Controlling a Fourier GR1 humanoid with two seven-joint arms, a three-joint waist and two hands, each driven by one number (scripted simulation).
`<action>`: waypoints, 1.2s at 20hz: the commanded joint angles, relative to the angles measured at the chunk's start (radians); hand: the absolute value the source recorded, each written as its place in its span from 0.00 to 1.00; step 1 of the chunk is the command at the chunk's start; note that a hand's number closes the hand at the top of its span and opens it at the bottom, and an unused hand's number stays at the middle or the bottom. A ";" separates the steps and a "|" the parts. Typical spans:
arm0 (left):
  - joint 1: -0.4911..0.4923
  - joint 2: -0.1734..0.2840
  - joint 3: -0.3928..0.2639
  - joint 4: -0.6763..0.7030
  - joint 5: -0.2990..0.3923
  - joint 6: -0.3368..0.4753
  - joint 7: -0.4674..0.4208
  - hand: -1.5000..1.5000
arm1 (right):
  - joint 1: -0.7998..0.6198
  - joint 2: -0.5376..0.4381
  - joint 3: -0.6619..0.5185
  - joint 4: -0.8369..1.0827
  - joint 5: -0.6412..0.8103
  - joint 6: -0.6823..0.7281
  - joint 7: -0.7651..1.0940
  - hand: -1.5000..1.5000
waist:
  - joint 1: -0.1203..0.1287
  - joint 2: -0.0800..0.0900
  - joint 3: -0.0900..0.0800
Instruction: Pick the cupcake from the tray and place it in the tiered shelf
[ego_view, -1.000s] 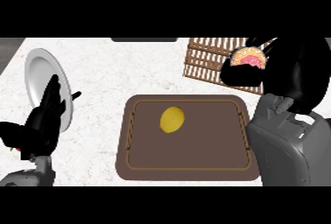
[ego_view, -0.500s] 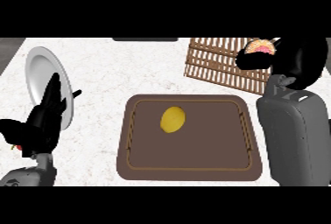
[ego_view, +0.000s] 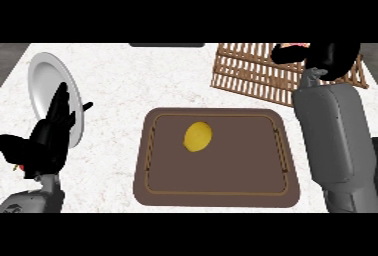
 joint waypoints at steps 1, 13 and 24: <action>0.049 -0.049 -0.036 -0.016 -0.033 0.026 -0.036 0.50 | -0.045 -0.022 -0.081 0.096 -0.054 -0.131 -0.048 1.00 | 0.006 0.002 0.000; -0.018 -0.023 0.021 0.019 -0.016 -0.021 -0.003 0.50 | -0.107 -0.046 -0.143 0.329 -0.291 -0.193 -0.276 0.00 | 0.000 0.001 0.000; 0.020 -0.012 0.047 -0.029 -0.006 -0.036 0.029 0.50 | -0.076 -0.117 -0.179 0.026 -0.356 -0.198 -0.171 0.00 | -0.019 -0.008 0.000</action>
